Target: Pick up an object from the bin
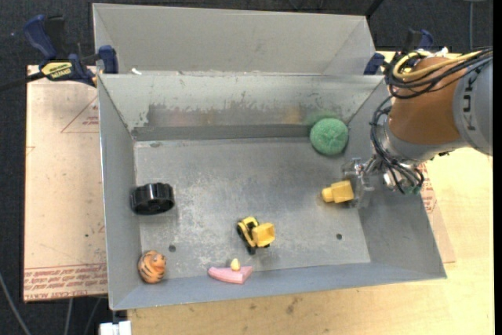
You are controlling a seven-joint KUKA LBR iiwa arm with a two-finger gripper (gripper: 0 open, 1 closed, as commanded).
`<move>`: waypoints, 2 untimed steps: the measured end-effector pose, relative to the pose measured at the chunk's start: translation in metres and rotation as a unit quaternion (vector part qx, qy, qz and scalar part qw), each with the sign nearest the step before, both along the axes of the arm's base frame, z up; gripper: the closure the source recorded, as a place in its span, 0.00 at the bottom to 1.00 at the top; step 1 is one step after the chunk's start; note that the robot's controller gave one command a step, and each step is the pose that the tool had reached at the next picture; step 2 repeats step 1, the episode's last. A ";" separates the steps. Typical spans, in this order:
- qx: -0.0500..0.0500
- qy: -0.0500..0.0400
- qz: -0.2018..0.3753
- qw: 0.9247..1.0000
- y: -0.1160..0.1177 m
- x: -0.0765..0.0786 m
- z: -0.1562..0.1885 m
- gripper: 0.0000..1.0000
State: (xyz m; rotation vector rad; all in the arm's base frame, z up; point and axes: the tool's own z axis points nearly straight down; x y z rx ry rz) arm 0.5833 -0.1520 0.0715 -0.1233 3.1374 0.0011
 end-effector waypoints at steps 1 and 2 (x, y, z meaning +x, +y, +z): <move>0.000 0.002 0.000 1.000 0.000 -0.001 0.008 1.00; 0.000 0.002 0.000 1.000 0.000 -0.001 0.008 1.00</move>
Offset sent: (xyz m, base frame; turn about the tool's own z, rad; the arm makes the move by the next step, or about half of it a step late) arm 0.0000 -0.0001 0.0811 0.0000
